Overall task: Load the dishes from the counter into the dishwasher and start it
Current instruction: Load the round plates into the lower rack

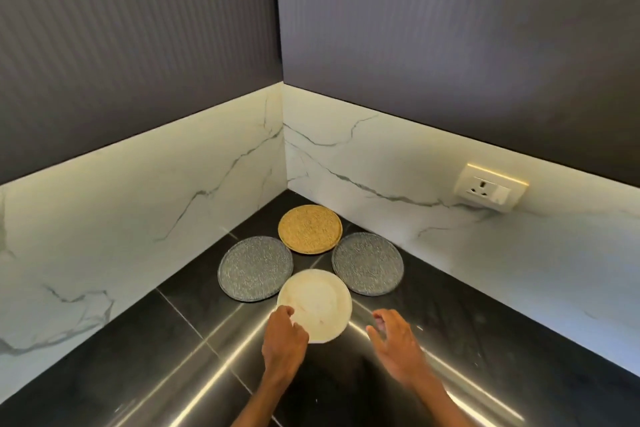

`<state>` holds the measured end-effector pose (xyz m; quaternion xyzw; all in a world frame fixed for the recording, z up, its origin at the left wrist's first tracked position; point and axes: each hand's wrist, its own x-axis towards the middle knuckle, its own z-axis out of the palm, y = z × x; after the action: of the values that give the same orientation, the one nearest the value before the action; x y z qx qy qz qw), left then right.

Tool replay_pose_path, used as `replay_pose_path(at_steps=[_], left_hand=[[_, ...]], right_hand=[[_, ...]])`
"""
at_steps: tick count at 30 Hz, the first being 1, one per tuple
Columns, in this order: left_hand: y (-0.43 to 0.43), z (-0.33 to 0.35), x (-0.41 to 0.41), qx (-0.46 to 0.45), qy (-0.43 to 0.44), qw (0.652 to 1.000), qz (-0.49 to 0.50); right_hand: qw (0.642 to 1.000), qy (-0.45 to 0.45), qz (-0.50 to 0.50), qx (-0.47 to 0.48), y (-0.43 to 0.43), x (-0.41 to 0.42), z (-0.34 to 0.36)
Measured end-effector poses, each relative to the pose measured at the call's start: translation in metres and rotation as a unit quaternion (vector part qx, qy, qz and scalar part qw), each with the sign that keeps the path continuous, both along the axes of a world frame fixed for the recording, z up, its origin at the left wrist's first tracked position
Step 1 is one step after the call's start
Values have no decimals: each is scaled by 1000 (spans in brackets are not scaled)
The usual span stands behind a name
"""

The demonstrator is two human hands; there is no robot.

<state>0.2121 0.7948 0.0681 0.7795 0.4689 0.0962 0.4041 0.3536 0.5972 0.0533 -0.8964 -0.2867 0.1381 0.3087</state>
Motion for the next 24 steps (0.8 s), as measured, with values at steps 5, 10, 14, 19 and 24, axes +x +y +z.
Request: replay_pose_path(at_steps=[5, 10, 14, 19, 24], left_hand=[[36, -35, 11, -14, 66, 998, 11], [48, -56, 28, -67, 100, 992, 27], [49, -64, 41, -167, 36, 979, 109], [46, -63, 41, -284, -48, 947, 143], [51, -40, 19, -433, -203, 858, 186]], right_hand=[[996, 75, -14, -39, 51, 16, -24], [989, 130, -40, -55, 103, 27, -46], [967, 202, -136, -68, 134, 21, -54], [964, 180, -197, -8, 136, 19, -46], [974, -1, -227, 9, 102, 65, -49]])
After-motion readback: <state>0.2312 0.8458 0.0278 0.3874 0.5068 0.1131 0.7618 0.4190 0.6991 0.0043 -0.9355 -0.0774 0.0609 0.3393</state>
